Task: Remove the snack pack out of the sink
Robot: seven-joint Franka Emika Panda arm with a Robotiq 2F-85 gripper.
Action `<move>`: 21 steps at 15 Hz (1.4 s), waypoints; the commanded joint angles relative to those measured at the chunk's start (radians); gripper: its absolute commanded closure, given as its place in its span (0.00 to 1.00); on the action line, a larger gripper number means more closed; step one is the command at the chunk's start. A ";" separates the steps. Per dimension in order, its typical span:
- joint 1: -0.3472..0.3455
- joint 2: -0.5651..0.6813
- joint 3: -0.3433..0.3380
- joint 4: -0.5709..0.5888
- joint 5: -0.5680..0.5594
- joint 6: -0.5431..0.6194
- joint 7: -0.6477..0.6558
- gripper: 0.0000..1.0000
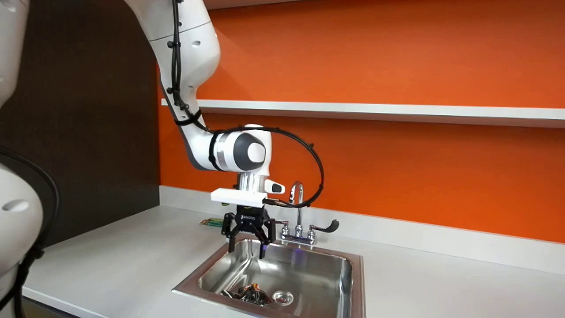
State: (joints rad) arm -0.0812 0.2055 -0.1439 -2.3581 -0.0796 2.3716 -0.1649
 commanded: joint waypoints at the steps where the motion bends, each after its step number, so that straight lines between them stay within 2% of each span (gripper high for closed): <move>1: -0.008 0.078 0.008 0.052 -0.030 0.007 0.043 0.00; 9: -0.002 0.189 0.006 0.102 -0.037 0.014 0.063 0.00; 21: 0.039 0.356 0.008 0.237 -0.112 0.023 0.122 0.00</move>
State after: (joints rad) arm -0.0523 0.5218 -0.1417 -2.1627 -0.1651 2.3918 -0.0856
